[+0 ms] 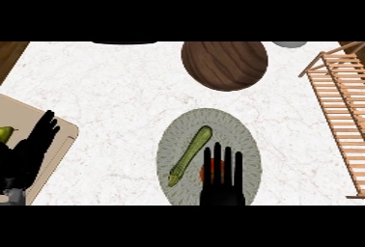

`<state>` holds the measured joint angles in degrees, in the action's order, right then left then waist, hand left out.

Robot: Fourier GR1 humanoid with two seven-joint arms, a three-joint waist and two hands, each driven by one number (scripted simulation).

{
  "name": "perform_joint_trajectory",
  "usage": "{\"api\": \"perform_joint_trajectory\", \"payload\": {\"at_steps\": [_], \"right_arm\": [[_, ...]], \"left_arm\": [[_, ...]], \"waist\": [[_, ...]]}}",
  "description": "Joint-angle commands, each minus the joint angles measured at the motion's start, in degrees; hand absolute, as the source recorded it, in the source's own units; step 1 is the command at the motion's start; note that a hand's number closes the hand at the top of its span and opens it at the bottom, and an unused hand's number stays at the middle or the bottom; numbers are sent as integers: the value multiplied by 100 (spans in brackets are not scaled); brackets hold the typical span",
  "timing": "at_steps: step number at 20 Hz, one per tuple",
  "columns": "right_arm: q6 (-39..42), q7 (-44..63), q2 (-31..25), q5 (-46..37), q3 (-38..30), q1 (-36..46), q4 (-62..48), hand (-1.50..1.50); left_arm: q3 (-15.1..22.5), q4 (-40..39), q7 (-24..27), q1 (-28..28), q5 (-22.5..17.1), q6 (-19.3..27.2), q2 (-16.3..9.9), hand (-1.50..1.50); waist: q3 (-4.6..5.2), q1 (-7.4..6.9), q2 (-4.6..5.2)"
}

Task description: Pick the tomato from the placemat and place it in the tiered shelf

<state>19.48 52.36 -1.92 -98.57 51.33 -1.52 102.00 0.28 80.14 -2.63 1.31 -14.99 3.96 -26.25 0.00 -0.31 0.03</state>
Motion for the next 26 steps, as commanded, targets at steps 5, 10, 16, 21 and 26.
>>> {"api": "perform_joint_trajectory", "payload": {"at_steps": [5,10,16,21,26], "right_arm": [[-504,-223,185,444,-702,749,-882,-150],[-485,-345,190,311,-679,464,-669,-150],[-791,-389,192,585,-974,549,-1142,150],[-1040,-710,98,547,-1006,756,-1530,150],[-827,-548,189,149,-735,803,-1335,150]], "left_arm": [[-301,-209,164,4,295,-214,162,0],[-473,163,-258,3,338,-336,343,0],[-546,-157,206,162,558,-520,488,0],[-517,165,-371,-54,584,-370,562,0],[-684,18,-196,-42,598,-607,490,0]], "waist": [[0,12,0],[0,23,-6],[0,17,-3],[-1,10,-5],[1,18,-7]]}}
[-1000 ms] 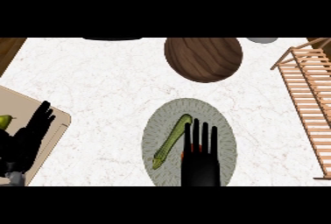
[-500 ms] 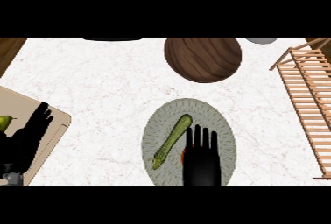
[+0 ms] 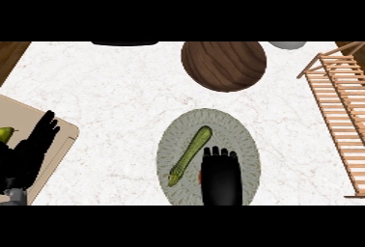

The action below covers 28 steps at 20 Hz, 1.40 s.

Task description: Pick the tomato from the placemat and place it in the tiered shelf

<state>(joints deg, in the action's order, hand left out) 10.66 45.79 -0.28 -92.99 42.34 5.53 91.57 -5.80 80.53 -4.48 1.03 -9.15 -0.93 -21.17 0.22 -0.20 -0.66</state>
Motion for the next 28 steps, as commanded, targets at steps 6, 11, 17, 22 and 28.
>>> {"api": "perform_joint_trajectory", "payload": {"at_steps": [6,11,17,22,28], "right_arm": [[34,44,-234,-775,551,-78,788,150],[-231,1973,24,463,-2583,299,581,150],[-21,3163,26,922,-4198,1736,214,150],[42,3806,26,716,-4674,2985,-26,150],[-365,3938,27,280,-5020,4063,104,150]], "left_arm": [[21,439,-207,223,212,-21,94,0],[-91,93,-102,-8,110,117,179,0],[-9,91,-40,-103,138,-60,101,0],[152,46,-90,-119,239,39,294,0],[-18,-184,22,-221,161,-134,124,0]], "waist": [[-24,4,48],[-55,236,158],[-21,-123,149],[-12,-182,93],[-6,-143,72]]}}
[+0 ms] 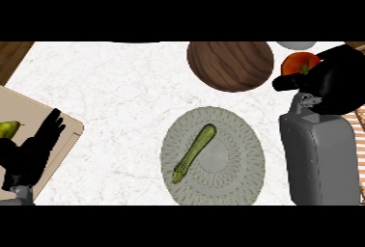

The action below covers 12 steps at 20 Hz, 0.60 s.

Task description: Pick the tomato from the placemat and place it in the tiered shelf

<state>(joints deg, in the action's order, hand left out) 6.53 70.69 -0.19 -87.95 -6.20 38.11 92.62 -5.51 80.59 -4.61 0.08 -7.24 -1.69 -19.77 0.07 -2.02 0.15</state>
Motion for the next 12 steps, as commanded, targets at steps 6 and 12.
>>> {"api": "perform_joint_trajectory", "payload": {"at_steps": [6,12], "right_arm": [[679,1453,19,-1074,-304,1832,-12,150],[904,1275,19,-1777,-637,2780,-411,150]], "left_arm": [[-85,-87,-7,-77,-43,-73,-36,0],[-46,-72,-291,-330,63,149,62,0]], "waist": [[11,44,-45],[4,137,-28]]}}
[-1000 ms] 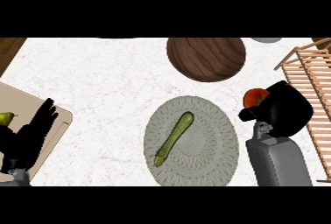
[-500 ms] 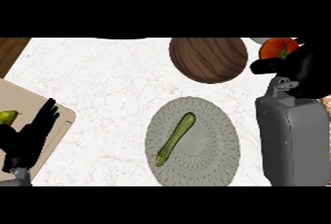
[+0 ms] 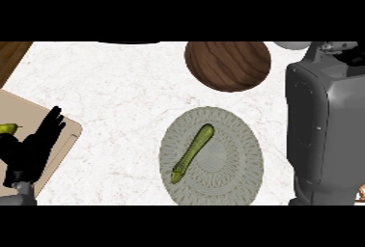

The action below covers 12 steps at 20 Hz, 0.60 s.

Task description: Pick the tomato from the placemat and place it in the tiered shelf

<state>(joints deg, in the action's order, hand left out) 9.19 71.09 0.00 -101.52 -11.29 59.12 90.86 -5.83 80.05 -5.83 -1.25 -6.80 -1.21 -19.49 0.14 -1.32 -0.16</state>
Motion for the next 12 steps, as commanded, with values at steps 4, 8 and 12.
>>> {"api": "perform_joint_trajectory", "payload": {"at_steps": [4,8,12], "right_arm": [[1185,934,-76,-1085,-448,804,-308,150],[1687,614,-168,-1443,-935,1446,-688,150],[1974,212,-255,-1701,-1340,1676,-798,150]], "left_arm": [[-92,10,293,338,-3,-31,32,0],[-63,12,151,173,-11,-29,53,0],[-83,72,7,172,-55,-74,21,0]], "waist": [[-1,77,-33],[-2,101,-20],[-8,100,-18]]}}
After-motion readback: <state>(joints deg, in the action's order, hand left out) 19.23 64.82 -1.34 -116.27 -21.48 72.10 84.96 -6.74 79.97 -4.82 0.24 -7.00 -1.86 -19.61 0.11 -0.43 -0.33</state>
